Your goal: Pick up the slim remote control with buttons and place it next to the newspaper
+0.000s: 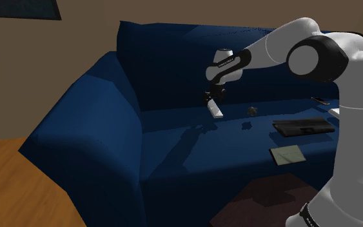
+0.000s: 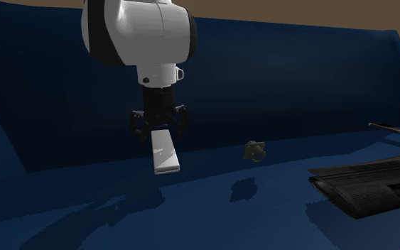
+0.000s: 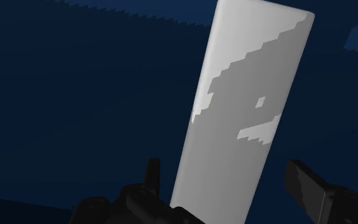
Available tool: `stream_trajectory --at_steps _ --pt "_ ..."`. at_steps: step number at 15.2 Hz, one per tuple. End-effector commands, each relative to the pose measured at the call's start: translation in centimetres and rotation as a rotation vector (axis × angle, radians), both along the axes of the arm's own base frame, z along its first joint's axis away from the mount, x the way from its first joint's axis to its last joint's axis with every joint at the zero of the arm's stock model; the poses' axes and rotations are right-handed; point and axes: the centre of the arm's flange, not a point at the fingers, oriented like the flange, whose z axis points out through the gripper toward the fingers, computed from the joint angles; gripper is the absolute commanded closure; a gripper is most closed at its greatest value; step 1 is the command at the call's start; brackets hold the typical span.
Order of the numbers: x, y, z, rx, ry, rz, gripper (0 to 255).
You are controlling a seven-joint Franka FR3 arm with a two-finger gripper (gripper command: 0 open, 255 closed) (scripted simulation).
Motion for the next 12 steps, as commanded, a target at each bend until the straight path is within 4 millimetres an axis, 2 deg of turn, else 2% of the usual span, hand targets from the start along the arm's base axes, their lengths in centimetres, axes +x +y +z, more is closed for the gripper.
stream_trajectory --at_steps 1,7,8,12 --pt "0.06 -0.15 -0.45 0.0 0.0 0.0 0" --pt "0.06 -0.14 -0.45 0.0 0.0 0.0 0" --pt "0.06 -0.14 -0.45 0.0 0.0 0.0 255" --pt "0.05 -0.14 -0.45 0.0 0.0 0.0 255"
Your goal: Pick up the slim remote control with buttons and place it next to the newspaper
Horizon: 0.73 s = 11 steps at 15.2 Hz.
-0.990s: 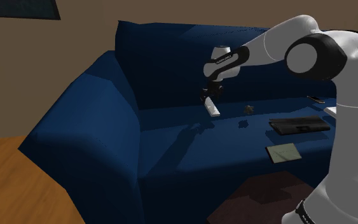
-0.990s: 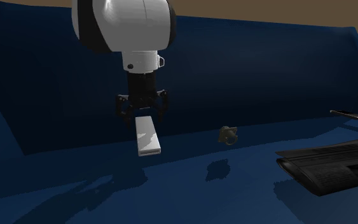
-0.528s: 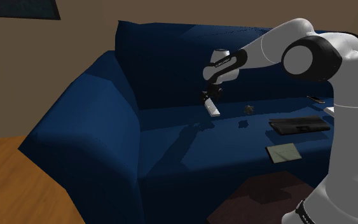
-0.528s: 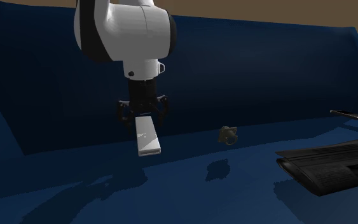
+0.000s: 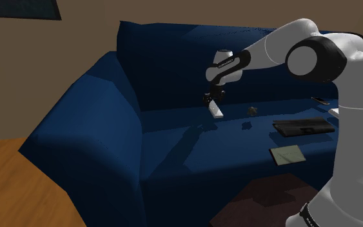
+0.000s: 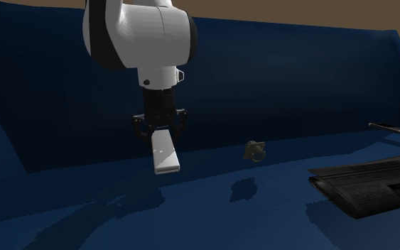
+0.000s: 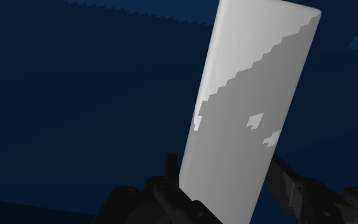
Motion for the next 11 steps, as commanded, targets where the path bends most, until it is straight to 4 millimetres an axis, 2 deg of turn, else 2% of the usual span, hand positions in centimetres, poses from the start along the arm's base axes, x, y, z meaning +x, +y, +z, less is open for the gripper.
stream_trajectory --at_steps 1,5,11 --pt "0.0 0.0 0.0 0.0 0.0 0.0 255" --pt "0.0 0.0 0.0 0.0 0.0 0.0 255" --pt "0.0 0.0 3.1 0.0 0.0 0.0 255"
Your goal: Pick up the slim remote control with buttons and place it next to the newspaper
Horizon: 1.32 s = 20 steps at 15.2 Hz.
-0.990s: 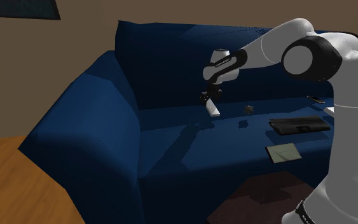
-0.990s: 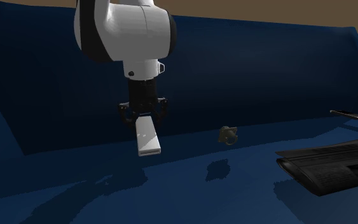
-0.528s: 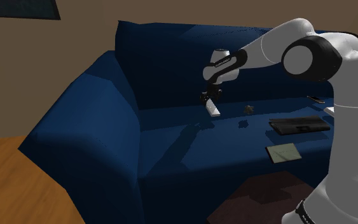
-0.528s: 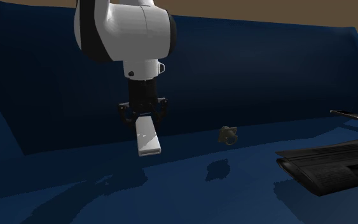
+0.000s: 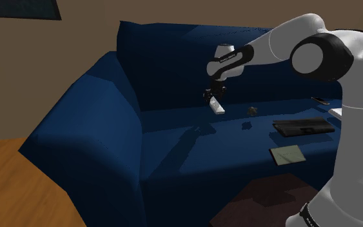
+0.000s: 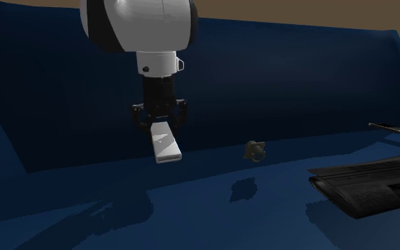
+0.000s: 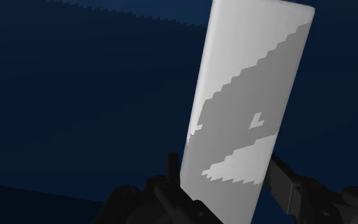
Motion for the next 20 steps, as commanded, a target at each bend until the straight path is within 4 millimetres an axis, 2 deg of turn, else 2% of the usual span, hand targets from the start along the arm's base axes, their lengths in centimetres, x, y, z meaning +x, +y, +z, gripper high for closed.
stream_trajectory --at_steps 1,15,20 --pt "0.1 0.0 1.0 0.0 0.0 0.0 255" --pt "0.1 0.0 8.2 0.0 0.0 0.0 255" --pt "-5.3 -3.7 8.4 0.0 0.0 0.0 255"
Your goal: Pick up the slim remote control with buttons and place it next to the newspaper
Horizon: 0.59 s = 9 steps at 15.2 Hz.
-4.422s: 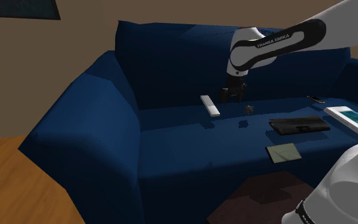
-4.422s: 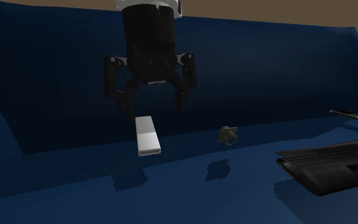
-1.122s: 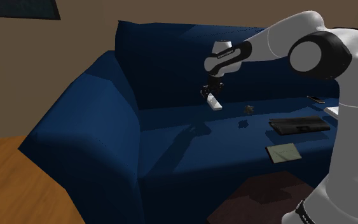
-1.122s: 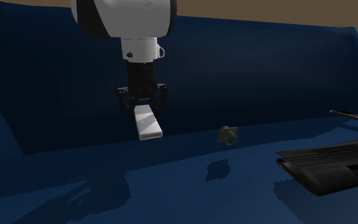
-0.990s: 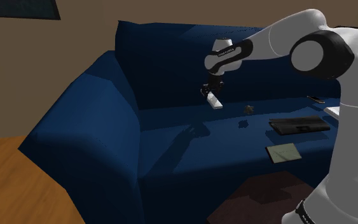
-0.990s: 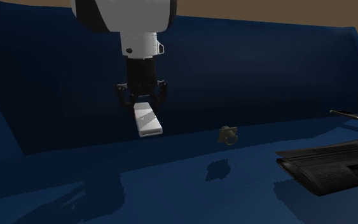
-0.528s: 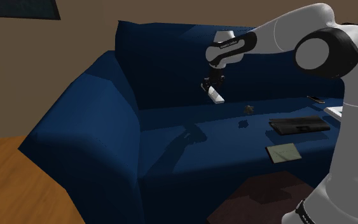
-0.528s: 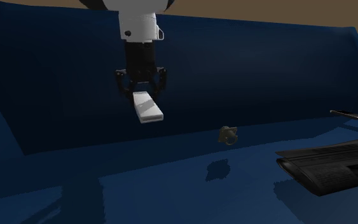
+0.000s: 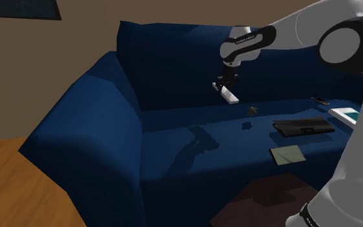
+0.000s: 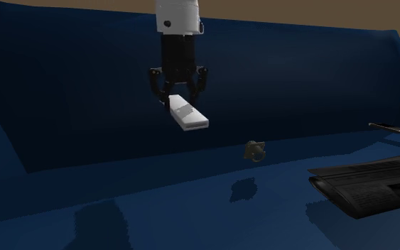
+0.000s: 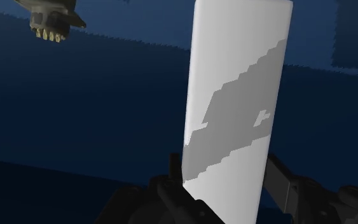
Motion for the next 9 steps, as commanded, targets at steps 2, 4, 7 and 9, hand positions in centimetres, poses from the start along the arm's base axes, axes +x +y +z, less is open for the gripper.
stream_trajectory --at_steps 2,4,7,9 --pt "-3.2 -2.1 0.1 0.0 -0.001 0.001 255" --pt "-5.4 -3.6 0.2 0.0 -0.001 0.001 255" --pt "-8.6 -5.9 0.4 0.0 -0.001 0.001 255" --pt "-10.8 -7.4 0.5 0.0 -0.001 0.001 255"
